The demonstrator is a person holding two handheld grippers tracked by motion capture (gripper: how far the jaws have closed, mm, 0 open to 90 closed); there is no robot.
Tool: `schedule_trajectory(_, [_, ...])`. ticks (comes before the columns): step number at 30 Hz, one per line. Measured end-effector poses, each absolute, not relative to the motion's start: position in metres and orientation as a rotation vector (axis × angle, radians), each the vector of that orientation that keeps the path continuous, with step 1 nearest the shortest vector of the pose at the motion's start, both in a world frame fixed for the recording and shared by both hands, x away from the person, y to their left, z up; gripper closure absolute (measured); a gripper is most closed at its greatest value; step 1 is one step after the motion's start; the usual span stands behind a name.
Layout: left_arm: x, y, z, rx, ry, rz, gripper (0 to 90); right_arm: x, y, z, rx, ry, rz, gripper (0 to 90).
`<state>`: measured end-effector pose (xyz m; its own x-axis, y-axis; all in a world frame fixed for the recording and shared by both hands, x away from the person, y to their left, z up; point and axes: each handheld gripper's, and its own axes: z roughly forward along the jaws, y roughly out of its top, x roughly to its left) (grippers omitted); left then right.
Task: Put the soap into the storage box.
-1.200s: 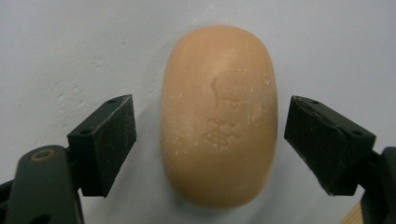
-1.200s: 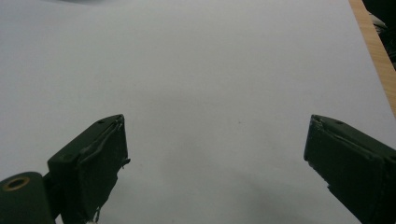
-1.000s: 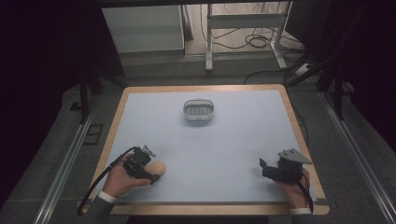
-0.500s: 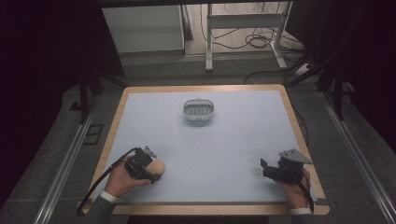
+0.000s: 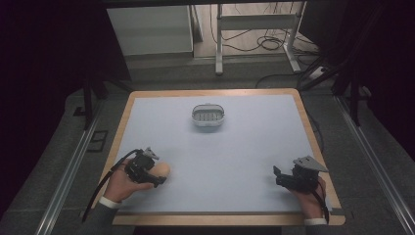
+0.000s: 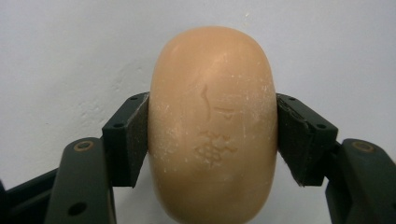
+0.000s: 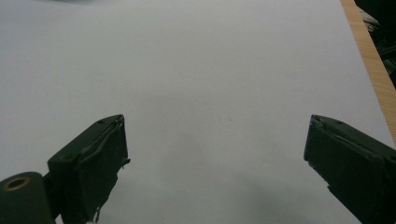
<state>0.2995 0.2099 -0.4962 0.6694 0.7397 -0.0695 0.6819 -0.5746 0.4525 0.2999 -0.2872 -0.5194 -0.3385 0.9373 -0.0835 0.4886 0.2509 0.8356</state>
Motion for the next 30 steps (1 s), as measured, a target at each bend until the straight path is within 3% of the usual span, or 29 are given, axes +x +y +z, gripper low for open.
schedule_trajectory(30, [0.318,0.201,-0.469,2.416,1.047,0.203,32.7,0.300,-0.288,-0.520,1.296,1.932,0.978,6.0])
